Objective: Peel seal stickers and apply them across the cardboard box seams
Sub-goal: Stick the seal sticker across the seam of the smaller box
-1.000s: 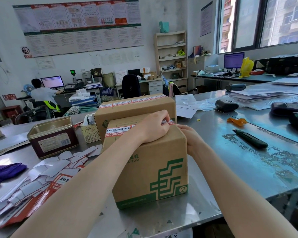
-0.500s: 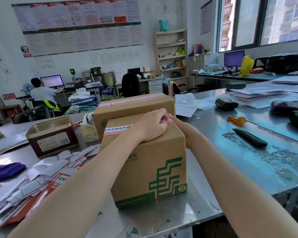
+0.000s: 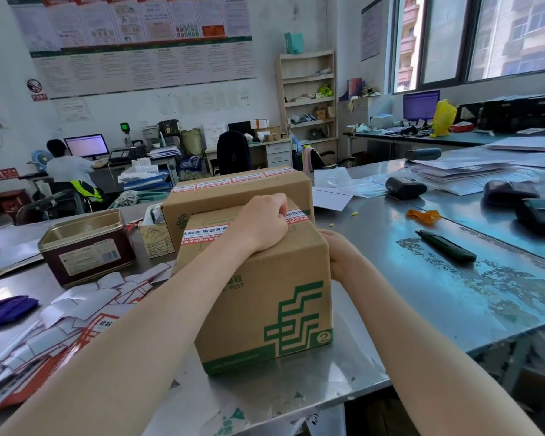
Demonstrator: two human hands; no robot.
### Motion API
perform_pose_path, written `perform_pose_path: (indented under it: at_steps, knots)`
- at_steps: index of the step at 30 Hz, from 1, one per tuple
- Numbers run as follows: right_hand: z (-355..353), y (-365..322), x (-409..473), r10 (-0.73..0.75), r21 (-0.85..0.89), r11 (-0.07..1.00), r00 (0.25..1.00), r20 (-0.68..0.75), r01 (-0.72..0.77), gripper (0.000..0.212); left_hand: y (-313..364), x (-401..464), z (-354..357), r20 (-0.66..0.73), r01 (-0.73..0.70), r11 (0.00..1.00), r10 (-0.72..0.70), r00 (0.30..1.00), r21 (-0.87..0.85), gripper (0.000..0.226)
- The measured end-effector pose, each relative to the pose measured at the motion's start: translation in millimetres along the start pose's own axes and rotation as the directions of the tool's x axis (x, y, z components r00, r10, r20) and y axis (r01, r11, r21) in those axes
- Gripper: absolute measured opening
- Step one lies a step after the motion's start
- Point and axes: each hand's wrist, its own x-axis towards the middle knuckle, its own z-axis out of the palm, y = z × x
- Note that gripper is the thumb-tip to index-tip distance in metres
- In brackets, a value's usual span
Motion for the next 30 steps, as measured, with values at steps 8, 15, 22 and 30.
perform_pose_path:
  at_steps: [8,15,22,30]
  knots:
    - [4,6,-8,-0.046,-0.074,0.997,0.990,-0.133,0.036,0.011,1,0,1,-0.005,0.008,1.000,-0.008,1.000,0.008,0.019]
    - [1,4,-12,-0.298,-0.191,0.943,0.946,-0.125,0.272,0.011,3,-2,1,-0.040,0.027,1.000,-0.027,0.999,0.015,0.037]
    - [1,8,-28,-0.394,-0.433,0.837,0.918,-0.052,0.334,0.035,6,-7,-2,-0.134,0.099,0.982,-0.077,0.988,0.163,0.035]
    - [-5,6,-53,-0.494,-0.465,0.801,0.855,-0.157,0.378,0.045,8,-10,-7,-0.165,0.012,0.993,0.008,0.986,0.121,0.034]
